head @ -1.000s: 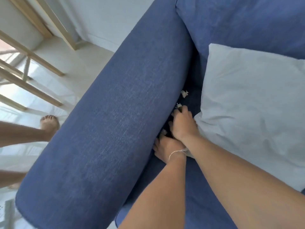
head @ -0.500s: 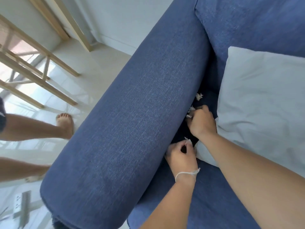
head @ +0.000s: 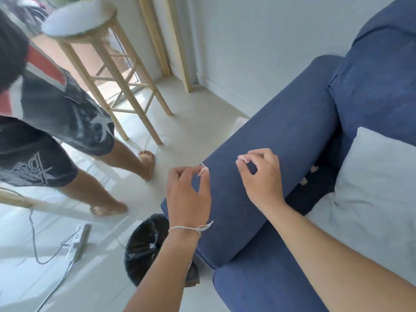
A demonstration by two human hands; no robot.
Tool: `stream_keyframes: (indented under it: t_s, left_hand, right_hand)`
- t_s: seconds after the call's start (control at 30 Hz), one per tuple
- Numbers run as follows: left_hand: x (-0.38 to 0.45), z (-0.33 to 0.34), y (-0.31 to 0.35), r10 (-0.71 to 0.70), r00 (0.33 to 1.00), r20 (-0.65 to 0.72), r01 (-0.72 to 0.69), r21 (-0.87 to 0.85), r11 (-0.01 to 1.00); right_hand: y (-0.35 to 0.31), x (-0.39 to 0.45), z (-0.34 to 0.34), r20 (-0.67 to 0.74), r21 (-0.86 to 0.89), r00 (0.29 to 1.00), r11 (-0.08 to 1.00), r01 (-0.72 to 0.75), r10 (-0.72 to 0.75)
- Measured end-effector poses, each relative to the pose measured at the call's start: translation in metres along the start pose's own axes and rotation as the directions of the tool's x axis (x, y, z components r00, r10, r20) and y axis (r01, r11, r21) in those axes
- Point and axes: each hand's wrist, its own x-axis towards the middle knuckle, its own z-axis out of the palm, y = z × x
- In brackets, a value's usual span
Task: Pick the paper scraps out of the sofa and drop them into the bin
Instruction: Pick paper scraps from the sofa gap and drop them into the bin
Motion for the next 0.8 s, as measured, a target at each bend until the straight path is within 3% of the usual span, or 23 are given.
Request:
stream_keyframes:
  t_s: [0.23,0.43,0.57,0.8]
  left_hand:
    - [-0.016,-0.079,-0.112,-0.264,0.965,-0.014,0.264,0.064,0.962]
    - [-0.052,-0.107,-0.208,-0.434,0.901,0.010,0.428,0.142,0.893]
    - [-0.061,-0.117,-0.238,-0.454,0.889,0.055,0.436,0.201,0.877]
    - [-0.067,-0.125,-0.257,-0.387,0.905,0.179,0.334,0.268,0.904]
  right_hand:
    - [-0.088,-0.063,0.114,0.275,0.051,0.945,0.984,0.169,-0.176]
    - [-0.103,-0.133,0.179,0.567,-0.058,0.771,0.919,0.390,-0.291]
    - [-0.099,-0.149,0.195,0.655,-0.129,0.727,0.918,0.374,-0.204]
    - [-0.094,-0.156,0.205,0.667,-0.224,0.737,0.915,0.337,-0.108]
